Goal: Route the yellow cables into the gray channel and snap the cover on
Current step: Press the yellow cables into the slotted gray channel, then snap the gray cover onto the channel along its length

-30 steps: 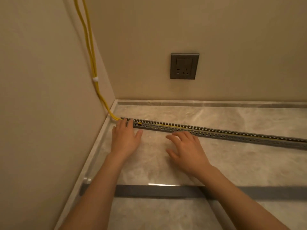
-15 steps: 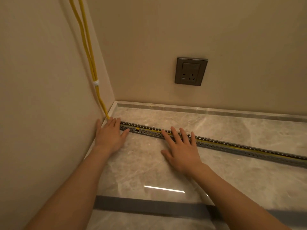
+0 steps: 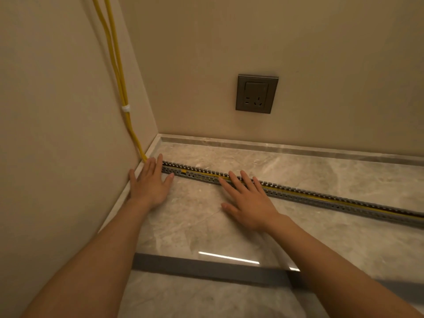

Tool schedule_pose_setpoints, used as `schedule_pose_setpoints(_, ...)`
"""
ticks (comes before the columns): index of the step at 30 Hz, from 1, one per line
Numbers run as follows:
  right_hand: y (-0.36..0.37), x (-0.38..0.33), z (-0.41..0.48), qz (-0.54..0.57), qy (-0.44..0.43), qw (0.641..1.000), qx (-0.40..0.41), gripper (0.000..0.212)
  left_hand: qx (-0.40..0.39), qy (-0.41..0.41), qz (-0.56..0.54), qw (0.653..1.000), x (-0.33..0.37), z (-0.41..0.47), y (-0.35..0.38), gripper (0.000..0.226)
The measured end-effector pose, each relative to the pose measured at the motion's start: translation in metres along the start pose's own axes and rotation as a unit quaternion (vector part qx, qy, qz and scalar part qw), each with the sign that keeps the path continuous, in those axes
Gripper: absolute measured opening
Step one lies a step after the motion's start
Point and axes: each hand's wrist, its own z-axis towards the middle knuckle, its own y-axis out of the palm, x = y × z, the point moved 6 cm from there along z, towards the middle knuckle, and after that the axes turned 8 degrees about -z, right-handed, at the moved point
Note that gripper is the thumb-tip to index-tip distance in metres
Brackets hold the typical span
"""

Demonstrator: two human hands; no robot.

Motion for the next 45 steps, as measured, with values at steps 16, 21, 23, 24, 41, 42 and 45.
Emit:
schedule_pose_setpoints(16,-0.047,0.026,-0.063,0.253,0.005,0.967,-0.026,0.034,-0.066,0.413,-0.048,0.907,0.153,-0.191,0.042,0.058)
schedule_pose_setpoints(21,-0.050,0.013,-0.077,0.237,-0.028,0.969,-0.058,0.033,0.001,0.479,0.020,0.878,0.168,-0.199,0.044,0.041)
schedule_pose_setpoints(23,-0.049,0.009,-0.081,0.220,-0.043,0.972,-0.077,0.034,0.017,0.475,0.048,0.879,0.171,-0.199,0.043,0.042)
schedule_pose_setpoints(24,-0.050,0.008,-0.083,0.211,-0.048,0.973,-0.084,0.034,0.021,0.470,0.045,0.881,0.171,-0.197,0.041,0.042)
schedule_pose_setpoints(41,-0.101,0.036,-0.090,0.175,-0.052,0.983,0.033,0.079,0.130,0.475,-0.108,0.863,0.199,-0.139,-0.065,0.039)
schedule_pose_setpoints(42,-0.102,0.039,-0.089,0.135,-0.045,0.989,0.049,0.079,0.126,0.478,-0.106,0.863,0.201,-0.135,-0.067,0.039)
schedule_pose_setpoints(45,-0.106,0.050,-0.086,0.037,-0.011,0.994,0.106,0.066,0.112,0.470,-0.122,0.867,0.204,-0.122,-0.068,0.037)
